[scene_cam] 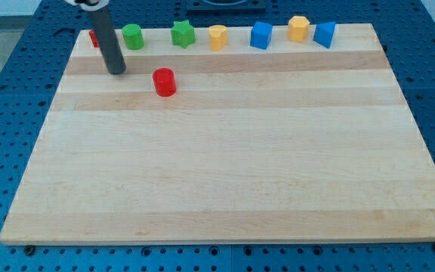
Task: Slide the red circle closer to the green star
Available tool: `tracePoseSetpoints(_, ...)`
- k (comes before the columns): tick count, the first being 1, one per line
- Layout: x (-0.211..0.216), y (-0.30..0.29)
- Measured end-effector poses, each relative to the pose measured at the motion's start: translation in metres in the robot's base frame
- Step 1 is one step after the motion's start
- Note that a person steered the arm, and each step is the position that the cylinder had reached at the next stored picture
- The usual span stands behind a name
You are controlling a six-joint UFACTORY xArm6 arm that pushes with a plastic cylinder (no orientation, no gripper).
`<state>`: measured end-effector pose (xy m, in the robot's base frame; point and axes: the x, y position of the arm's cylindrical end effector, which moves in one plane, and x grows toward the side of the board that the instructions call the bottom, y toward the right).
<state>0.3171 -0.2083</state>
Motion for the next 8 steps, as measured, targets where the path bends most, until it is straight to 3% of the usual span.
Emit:
tracePoseSetpoints(1, 0.057, 0.011)
tracePoseSetpoints(2, 0.076, 0.060)
tracePoseSetpoints(4, 0.036, 0.078)
tracePoseSetpoints(6, 0.052, 0.102)
tracePoseSetpoints(8, 0.029, 0.104)
